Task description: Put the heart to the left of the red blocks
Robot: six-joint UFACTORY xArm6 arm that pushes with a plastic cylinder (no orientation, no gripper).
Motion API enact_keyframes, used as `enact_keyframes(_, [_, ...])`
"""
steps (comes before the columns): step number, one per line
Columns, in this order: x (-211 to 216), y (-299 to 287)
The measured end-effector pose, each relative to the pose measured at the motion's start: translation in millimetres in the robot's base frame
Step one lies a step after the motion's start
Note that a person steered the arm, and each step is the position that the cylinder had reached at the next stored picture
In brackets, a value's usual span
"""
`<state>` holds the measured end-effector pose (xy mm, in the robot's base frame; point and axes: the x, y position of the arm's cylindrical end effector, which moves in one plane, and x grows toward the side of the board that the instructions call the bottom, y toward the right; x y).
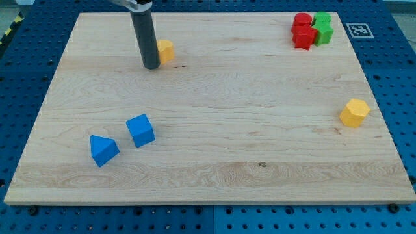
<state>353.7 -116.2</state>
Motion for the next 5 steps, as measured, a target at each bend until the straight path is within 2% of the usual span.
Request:
enact_keyframes(1, [9,-13])
enact_keyframes(2, [-26,-7])
enact_keyframes(3, [-80,11])
enact_keyframes(4, [-81,8])
enact_keyframes(5, [-47,2])
